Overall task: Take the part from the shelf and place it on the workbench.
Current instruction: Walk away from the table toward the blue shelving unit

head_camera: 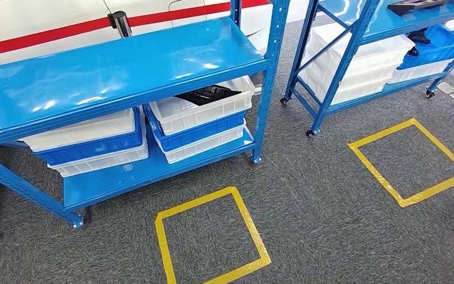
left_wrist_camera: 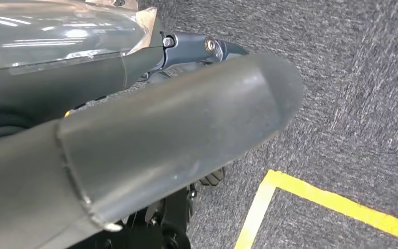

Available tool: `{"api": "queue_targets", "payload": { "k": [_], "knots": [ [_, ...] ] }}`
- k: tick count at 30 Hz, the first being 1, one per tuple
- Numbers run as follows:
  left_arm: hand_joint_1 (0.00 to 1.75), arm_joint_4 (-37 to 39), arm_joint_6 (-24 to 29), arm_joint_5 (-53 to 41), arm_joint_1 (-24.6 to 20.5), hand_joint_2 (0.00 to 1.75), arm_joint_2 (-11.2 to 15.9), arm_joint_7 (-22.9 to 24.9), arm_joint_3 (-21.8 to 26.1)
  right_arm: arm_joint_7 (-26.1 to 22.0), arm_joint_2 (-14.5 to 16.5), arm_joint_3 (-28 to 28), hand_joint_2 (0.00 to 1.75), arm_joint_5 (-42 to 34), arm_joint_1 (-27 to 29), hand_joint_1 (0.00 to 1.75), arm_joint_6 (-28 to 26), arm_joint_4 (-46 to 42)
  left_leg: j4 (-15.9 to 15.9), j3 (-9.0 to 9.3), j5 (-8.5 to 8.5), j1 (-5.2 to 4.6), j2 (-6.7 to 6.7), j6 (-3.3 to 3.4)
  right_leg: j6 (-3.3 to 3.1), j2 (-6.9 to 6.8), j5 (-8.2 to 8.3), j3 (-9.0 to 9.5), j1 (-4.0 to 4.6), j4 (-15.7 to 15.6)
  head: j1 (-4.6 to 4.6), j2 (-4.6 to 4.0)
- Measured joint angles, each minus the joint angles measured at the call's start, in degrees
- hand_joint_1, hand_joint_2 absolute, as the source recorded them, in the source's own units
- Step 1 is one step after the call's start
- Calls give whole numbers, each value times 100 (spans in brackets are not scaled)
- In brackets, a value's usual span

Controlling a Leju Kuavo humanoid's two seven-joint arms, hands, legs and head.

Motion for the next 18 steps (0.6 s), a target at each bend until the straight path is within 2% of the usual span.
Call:
{"api": "queue_targets", "payload": {
  "k": [3, 8, 14, 16, 18],
  "knots": [
    [0, 2, 29, 3, 0, 0, -13, 11, 1, 9, -7, 0, 0, 38, -9, 0, 0, 0, -92, 37, 15, -58, -9, 15, 24, -5, -37, -37, 70, 11, 7, 0],
    [0, 2, 42, 10, 1, 0, -11, 3, 1, 41, -6, 0, 0, 113, -26, 0, 0, 0, -87, 33, 22, -150, -12, 108, 111, -4, -3, 19, 32, -20, 4, 0],
    [0, 2, 42, 9, 0, 0, -11, 3, 0, 80, -5, 0, 0, 151, -25, 0, 0, 0, -74, 24, 13, -174, -12, 140, 148, -4, 19, 35, 4, -70, 5, 0],
    [0, 1, 42, 9, -2, 0, -4, 3, 0, 109, 4, 1, 0, 185, -25, 0, -3, 0, -66, 16, 0, -190, -14, 212, 222, -5, 46, 46, -60, -121, -8, 0],
    [0, 0, 42, 9, -5, 0, 2, 3, 0, 126, 19, 2, 0, 213, -28, 0, -12, 0, -162, 56, 53, -148, -15, 322, 286, -8, 37, 41, -87, -118, -16, 0]
  ]
}}
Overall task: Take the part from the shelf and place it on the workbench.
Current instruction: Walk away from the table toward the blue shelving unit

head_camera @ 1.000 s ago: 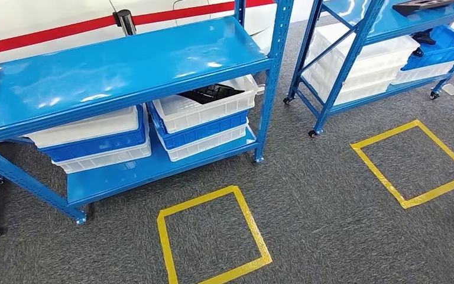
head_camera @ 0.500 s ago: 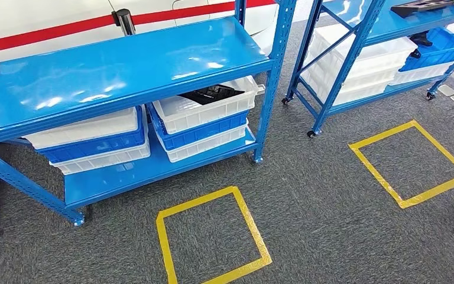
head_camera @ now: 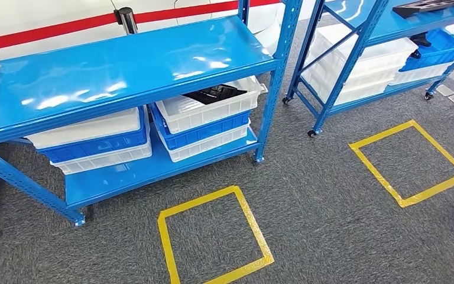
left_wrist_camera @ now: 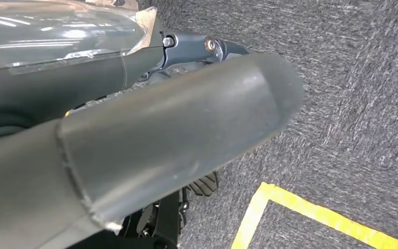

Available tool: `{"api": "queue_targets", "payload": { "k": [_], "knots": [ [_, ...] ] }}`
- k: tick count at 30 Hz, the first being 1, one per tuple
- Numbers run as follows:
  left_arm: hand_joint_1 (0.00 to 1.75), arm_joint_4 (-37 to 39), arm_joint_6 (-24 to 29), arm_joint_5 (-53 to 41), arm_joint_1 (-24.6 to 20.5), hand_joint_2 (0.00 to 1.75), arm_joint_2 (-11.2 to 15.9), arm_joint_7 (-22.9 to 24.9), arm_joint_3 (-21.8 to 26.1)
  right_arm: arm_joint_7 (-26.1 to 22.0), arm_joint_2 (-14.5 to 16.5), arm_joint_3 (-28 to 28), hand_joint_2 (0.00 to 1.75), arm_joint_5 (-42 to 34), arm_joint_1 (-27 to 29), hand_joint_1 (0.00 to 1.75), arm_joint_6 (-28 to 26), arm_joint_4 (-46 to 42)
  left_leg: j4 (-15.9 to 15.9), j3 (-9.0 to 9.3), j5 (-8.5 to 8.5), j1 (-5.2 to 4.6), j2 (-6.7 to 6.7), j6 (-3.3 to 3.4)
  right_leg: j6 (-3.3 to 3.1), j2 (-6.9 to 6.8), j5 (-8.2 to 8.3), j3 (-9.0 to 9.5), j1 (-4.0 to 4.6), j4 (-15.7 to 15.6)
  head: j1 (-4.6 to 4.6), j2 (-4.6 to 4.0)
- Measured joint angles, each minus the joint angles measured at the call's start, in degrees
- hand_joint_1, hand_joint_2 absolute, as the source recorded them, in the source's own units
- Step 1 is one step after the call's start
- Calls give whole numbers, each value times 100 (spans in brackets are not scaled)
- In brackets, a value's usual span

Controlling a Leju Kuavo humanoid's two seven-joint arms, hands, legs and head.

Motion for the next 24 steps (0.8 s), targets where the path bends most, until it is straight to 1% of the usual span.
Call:
{"api": "queue_targets", "payload": {
  "k": [1, 2, 4, 5, 6, 7, 8, 9, 10, 11, 12, 14, 15, 16, 17, 18, 19, 20, 21, 22, 23, 24],
  "knots": [
    [0, 1, 0, 0, -1, 0, -1, 1, 0, 4, 3, 0, 0, 8, -1, 0, -4, 0, -54, 28, 37, 27, 2, 37, -17, 0, -76, -54, 18, 123, 4, 0],
    [0, 1, 0, 0, -2, 0, -3, 1, 0, 7, 5, 0, 0, 14, -1, 0, -6, 0, -103, 54, 69, 51, 1, 65, -55, 0, -210, -171, 32, 379, 17, 0],
    [0, 2, 0, 0, -1, 0, -4, 3, 0, 8, 5, 1, 0, 15, 5, 0, -6, 0, -114, 57, 79, 53, -12, 78, -133, 3, -558, -551, 37, 1169, 32, 0],
    [0, 2, 2, 0, 0, 0, -3, 3, 0, 8, 7, 1, 0, 15, 11, 0, -5, 0, -112, 55, 78, 52, -29, 76, -138, 2, -675, -724, 38, 1518, 37, 0],
    [0, 2, 4, 0, 1, 0, -3, 4, 0, 8, 8, 2, 0, 15, 17, 0, -4, 0, -109, 55, 76, 53, -55, 72, -113, 3, -705, -807, 37, 1682, 34, 0],
    [0, 2, 6, 0, 1, 0, -3, 7, 0, 5, 9, 2, 0, 15, 22, 0, -2, 0, -103, 58, 72, 57, -91, 60, -67, 3, -638, -768, 34, 1606, 38, 0],
    [0, 2, 8, 0, 1, 0, -3, 9, 0, 2, 8, 2, 0, 15, 25, 0, 1, 0, -87, 63, 62, 64, -133, 38, -11, 10, -494, -612, 27, 1301, 38, 0],
    [0, 2, 9, 0, 1, 0, -3, 11, 0, -2, 7, 2, 0, 16, 24, 0, 2, 0, -56, 63, 44, 73, -176, 5, 37, 43, -327, -388, 9, 860, 40, 0],
    [0, 1, 9, 0, 0, 0, -3, 13, 0, -6, 9, 2, 0, 19, 19, 0, 6, 1, -18, 55, 17, 70, -217, -40, 50, 94, -199, -205, 4, 498, 51, 0],
    [0, 1, 14, 0, -1, 0, -2, 15, 0, -7, 11, 2, 0, 24, 15, 0, 9, 1, 26, 44, -14, 68, -251, -88, 29, 140, -122, -76, 3, 253, 54, 0],
    [0, 1, 18, 0, -1, 0, -2, 16, 0, -6, 13, 2, 0, 34, 9, 0, 14, 1, 61, 28, -37, 65, -277, -134, -16, 174, -97, -22, 8, 150, 57, 0],
    [0, 1, 26, 0, -1, 0, 1, 17, 0, -2, 16, 3, 0, 59, -6, 0, 24, 0, 88, -1, -49, 79, -323, -201, -116, 156, -95, -23, 31, 175, 48, 0],
    [0, 2, 26, 0, 1, 0, 3, 17, 0, 2, 19, 4, 0, 70, -16, 0, 28, 0, 106, -15, -57, 95, -320, -226, -156, 129, -88, -27, 26, 177, 44, 0],
    [0, 2, 26, 0, 1, 0, 4, 18, 0, 4, 22, 5, 0, 76, -24, 0, 30, 0, 175, -47, -104, 108, -278, -251, -189, 101, -81, -26, 19, 175, 38, 0],
    [0, 2, 25, -1, -2, 0, 4, 17, 0, 5, 26, 6, 0, 79, -29, 0, 31, 0, 353, -129, -215, 119, -210, -278, -227, 65, -76, -24, 13, 168, 30, 0],
    [0, 2, 25, -2, -7, 0, 4, 17, 0, 7, 28, 7, 0, 81, -31, 0, 31, 1, 641, -266, -377, 126, -127, -308, -258, 25, -78, -22, 15, 164, 20, 0],
    [0, 2, 24, -2, -11, 0, 4, 17, 0, 8, 28, 7, 0, 82, -29, 0, 32, 1, 1010, -454, -559, 129, -59, -334, -280, -18, -85, -23, 28, 165, 11, 0],
    [0, 2, 23, -3, -12, 0, 5, 17, 0, 9, 27, 7, 0, 83, -25, 0, 32, 2, 1382, -651, -711, 133, -26, -352, -299, -65, -92, -24, 42, 165, 6, 0],
    [0, 2, 22, -2, -8, 0, 5, 17, 0, 10, 26, 7, 0, 83, -23, 0, 32, 2, 1629, -792, -771, 134, -13, -357, -309, -112, -98, -24, 54, 166, 7, 0],
    [0, 2, 18, -2, -1, 0, 6, 17, 0, 10, 25, 7, 0, 84, -22, 0, 32, 2, 1681, -838, -721, 134, -3, -350, -316, -156, -104, -21, 65, 166, 6, 0],
    [0, 2, 13, -3, 5, 0, 6, 17, -1, 7, 25, 7, 0, 85, -25, 0, 32, 2, 1516, -774, -571, 132, 13, -332, -320, -197, -109, -13, 73, 166, 6, 0],
    [0, 2, 9, -6, 6, 0, 6, 17, -1, 3, 26, 7, 0, 85, -29, 0, 32, 1, 1160, -606, -358, 126, 58, -301, -324, -236, -113, -1, 80, 165, 5, 0]
  ]
}}
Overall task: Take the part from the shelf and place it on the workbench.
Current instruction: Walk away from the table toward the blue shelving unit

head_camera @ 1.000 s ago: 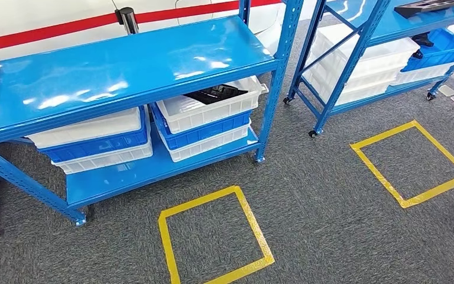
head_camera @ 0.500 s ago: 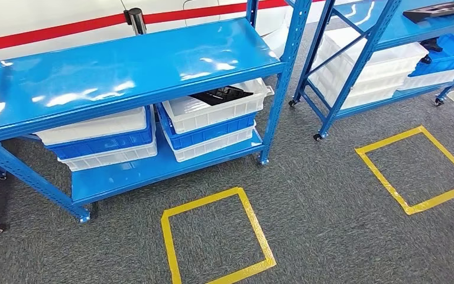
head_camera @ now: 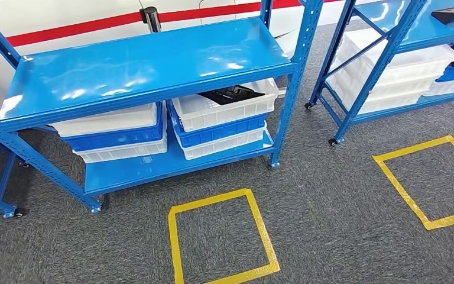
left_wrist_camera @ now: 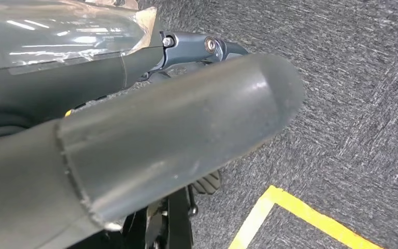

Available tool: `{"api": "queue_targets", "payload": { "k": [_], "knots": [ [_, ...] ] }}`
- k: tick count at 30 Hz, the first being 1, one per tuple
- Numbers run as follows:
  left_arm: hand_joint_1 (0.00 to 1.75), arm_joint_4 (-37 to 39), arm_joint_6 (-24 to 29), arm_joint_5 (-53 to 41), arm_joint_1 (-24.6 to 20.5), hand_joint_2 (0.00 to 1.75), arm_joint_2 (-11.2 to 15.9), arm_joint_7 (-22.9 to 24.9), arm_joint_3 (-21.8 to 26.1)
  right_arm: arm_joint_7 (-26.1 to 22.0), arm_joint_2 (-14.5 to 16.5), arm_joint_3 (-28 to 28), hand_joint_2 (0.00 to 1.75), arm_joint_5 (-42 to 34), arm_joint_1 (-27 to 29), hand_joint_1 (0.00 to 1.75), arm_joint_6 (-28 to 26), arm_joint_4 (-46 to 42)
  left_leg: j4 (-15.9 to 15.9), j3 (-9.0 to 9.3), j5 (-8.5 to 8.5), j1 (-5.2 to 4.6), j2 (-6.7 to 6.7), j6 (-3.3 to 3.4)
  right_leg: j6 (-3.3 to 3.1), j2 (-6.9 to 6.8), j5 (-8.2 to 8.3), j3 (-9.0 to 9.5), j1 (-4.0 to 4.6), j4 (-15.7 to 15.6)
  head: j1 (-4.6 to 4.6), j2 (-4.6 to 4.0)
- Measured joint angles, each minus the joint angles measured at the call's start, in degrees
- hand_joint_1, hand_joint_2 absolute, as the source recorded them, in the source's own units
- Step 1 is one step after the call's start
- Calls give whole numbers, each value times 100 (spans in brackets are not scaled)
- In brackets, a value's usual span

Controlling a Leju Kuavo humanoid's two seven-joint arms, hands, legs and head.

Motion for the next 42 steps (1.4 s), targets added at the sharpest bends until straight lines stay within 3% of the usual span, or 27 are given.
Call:
{"api": "queue_targets", "payload": {
  "k": [2, 3, 6, 7, 9, 11, 13, 14, 16, 18, 21, 23, 26, 28, 29, 30, 32, 33, 34, 37, 41, 42],
  "knots": [
    [0, 0, -3, -10, -13, 0, 0, 1, -4, -10, 2, 0, 0, 0, -6, 0, -2, -1, -729, 349, 289, -40, 164, 70, 13, -69, -14, 21, 29, -2, 4, 0],
    [0, 0, -2, -18, -21, 0, 0, 3, -7, -15, 1, 0, 0, -2, -7, 0, -3, -1, -931, 442, 339, -66, 219, 101, 28, -101, -23, 26, 41, -3, 3, 0],
    [0, 0, 28, -29, -21, 0, 3, 22, -16, -26, 7, 0, 0, -4, -1, 0, -4, 0, -1046, 473, 366, -96, 139, 185, 114, -182, -36, 48, 51, -27, 2, 0],
    [0, 1, 42, -29, -19, 0, 3, 31, -18, -27, 8, 0, 0, 5, 1, 0, -2, 0, -1095, 498, 397, -86, 96, 217, 137, -144, -66, 44, 52, 7, 10, 0],
    [0, 2, 62, -28, -21, 0, 4, 48, -20, -27, 7, 0, 0, 38, 9, 0, 10, 0, -1177, 546, 462, -56, 20, 274, 123, 29, -272, -114, 55, 376, 31, 0],
    [0, 2, 73, -27, -23, 0, 4, 55, -21, -17, 4, 0, 0, 75, 35, 0, 32, 3, -1181, 541, 469, -70, -72, 298, 75, 159, -590, -464, 45, 1115, 47, 0],
    [0, 3, 72, -28, -17, 0, 3, 56, -21, -2, 1, 0, 0, 96, 67, 0, 56, 5, -1176, 540, 466, -81, -190, 300, 106, 190, -686, -684, 41, 1526, 54, 0],
    [0, 7, 66, -31, -13, 0, 1, 56, -21, 3, -3, 0, 0, 100, 76, 0, 65, 5, -1173, 547, 464, -84, -253, 297, 152, 203, -588, -636, 41, 1402, 56, 0],
    [0, 16, 52, -39, -9, 0, -3, 54, -22, 7, -14, 0, 0, 100, 80, 0, 70, 5, -1161, 563, 453, -86, -373, 280, 235, 313, -238, -292, 35, 630, 58, 0],
    [0, 23, 46, -46, -9, 0, -4, 52, -23, 1, -21, 0, 0, 100, 73, 0, 70, 7, -1136, 562, 425, -106, -463, 234, 217, 423, -14, -24, 47, 15, 64, 0],
    [0, 23, 44, -57, 4, 0, -3, 50, -23, -9, -25, 0, 0, 99, 55, 0, 71, 8, -1118, 533, 404, -100, -539, 156, 108, 374, 27, 51, 43, -96, 58, 1],
    [0, 23, 43, -71, 7, 0, -1, 49, -23, -10, -24, 0, 0, 98, 56, 0, 70, 8, -950, 457, 291, -81, -430, 99, 32, 295, 43, 75, -8, -126, 45, 1],
    [0, 26, 38, -104, -5, 0, -2, 48, -28, -42, -15, -1, 0, 74, 78, 0, 53, 8, 31, -40, -211, -29, -144, -10, -55, 160, 25, 99, -17, -139, 8, 0],
    [0, 26, 44, -134, 0, 0, -2, 51, -43, -135, -14, -6, 0, -6, 95, 0, 7, 8, 552, -346, -343, 23, -82, -69, -64, 89, 9, 104, -14, -137, 8, 0],
    [0, 26, 51, -143, 7, 0, -1, 53, -51, -203, -14, -16, 0, -59, 95, 0, -16, 8, 507, -345, -243, 46, -63, -87, -61, 68, 1, 112, -19, -136, 6, 0],
    [0, 26, 59, -147, 12, 0, 1, 54, -58, -274, -10, -30, 0, -110, 93, 0, -32, 8, 225, -216, -44, 66, -42, -96, -46, 53, -11, 128, -26, -136, 7, 0],
    [0, 26, 73, -151, 11, 0, 4, 55, -65, -392, -2, -63, 0, -170, 89, 0, -50, 8, -588, 195, 341, 74, 30, -89, 7, 40, -46, 168, -18, -131, 1, 0],
    [0, 26, 80, -153, 4, 0, 4, 55, -67, -432, 1, -77, 0, -182, 88, 0, -64, 8, -881, 345, 436, 64, 54, -75, 41, 33, -64, 180, -2, -131, 3, 0],
    [0, 26, 86, -154, -1, 0, 2, 55, -69, -460, 1, -92, 0, -188, 85, 0, -81, 8, -1029, 419, 465, 55, 70, -68, 57, 27, -87, 172, 38, -123, 9, 1],
    [0, 26, 103, -155, -2, 0, -7, 55, -77, -509, -5, -143, 0, -203, 75, 0, -116, 8, -1077, 440, 459, -2, 51, -55, 73, 13, -120, 148, 96, -115, 30, 1],
    [0, 26, 106, -151, 0, 0, -5, 52, -85, -504, -3, -168, 0, -204, 68, 0, -116, 8, -1073, 439, 443, -78, 46, 11, 133, 9, -101, 171, 50, -147, 28, 0],
    [0, 26, 106, -151, 0, 0, -4, 52, -89, -464, -3, -173, 44, -197, 68, 0, -111, 8, -1073, 439, 440, -83, 47, 23, 138, 9, -98, 176, 46, -157, 27, 0]
  ]
}}
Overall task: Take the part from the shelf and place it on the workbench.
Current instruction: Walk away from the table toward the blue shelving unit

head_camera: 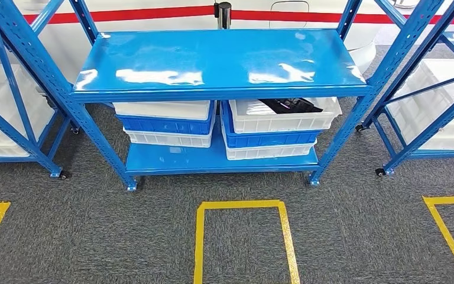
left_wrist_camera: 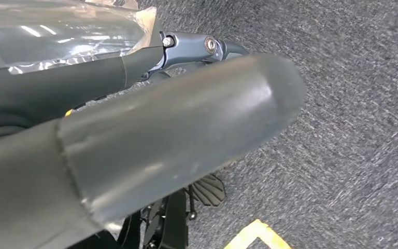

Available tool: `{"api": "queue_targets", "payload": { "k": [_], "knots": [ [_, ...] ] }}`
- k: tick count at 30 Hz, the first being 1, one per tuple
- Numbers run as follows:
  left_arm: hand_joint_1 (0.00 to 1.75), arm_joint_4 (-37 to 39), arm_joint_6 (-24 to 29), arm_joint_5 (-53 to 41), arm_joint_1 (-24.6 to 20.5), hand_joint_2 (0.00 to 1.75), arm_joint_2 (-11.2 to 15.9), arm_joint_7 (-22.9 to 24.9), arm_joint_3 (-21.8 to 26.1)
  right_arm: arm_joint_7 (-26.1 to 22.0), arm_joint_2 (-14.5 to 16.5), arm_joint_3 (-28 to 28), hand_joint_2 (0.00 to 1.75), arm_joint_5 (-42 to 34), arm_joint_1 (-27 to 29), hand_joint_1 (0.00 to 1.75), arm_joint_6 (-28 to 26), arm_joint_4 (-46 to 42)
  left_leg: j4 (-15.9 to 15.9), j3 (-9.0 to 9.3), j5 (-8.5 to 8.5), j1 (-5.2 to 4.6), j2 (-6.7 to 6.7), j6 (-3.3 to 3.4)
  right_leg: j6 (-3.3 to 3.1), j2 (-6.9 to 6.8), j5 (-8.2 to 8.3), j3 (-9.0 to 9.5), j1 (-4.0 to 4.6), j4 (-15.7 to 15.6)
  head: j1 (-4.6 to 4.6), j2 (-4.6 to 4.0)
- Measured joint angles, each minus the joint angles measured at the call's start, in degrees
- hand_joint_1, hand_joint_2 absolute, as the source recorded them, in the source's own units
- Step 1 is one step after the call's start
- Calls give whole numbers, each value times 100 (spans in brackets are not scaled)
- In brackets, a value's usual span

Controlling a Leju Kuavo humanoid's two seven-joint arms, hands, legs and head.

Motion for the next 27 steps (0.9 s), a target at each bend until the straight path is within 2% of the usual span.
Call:
{"api": "queue_targets", "payload": {
  "k": [3, 6, 10, 17, 25, 27],
  "knots": [
    [0, 0, 14, -46, 0, 0, -1, 31, -26, 234, -2, -10, 175, 64, 8, 0, 7, 2, 0, 0, -6, -6, 0, 21, 10, 0, 6, 9, -6, -23, 3, 0],
    [0, 0, 71, -118, 1, 0, -2, 86, -69, 512, -4, -10, 175, 127, 31, 0, 4, 4, 1, 0, -11, -16, 0, 37, 18, 0, 10, 11, -12, -30, 3, 0],
    [0, 0, 126, -168, 1, 175, -3, 130, -81, 814, -4, -13, 175, 161, 62, 0, 4, 22, 2, 2, -13, -22, -1, 46, 60, 1, 13, 9, -23, -31, 1, 0],
    [0, 2, 144, -247, 3, 175, -11, 204, -131, 1350, -1, -185, 175, -123, 89, 0, 73, 31, 2, 9, -13, -9, -1, 49, 65, 1, 14, 6, -27, -31, 0, 0],
    [0, 4, 116, -564, 15, 175, -34, 325, -349, 2765, 33, -478, 175, -204, 94, 0, -409, 38, 1, 13, -13, 5, -1, 48, 64, 1, 13, 8, -20, -30, 1, 0],
    [0, 6, 103, -642, 17, 175, -36, 354, -416, 2984, 71, -519, 175, -200, 94, 0, -444, 39, 1, 13, -13, 8, -2, 48, 64, 1, 13, 8, -20, -30, 1, 0]
  ]
}}
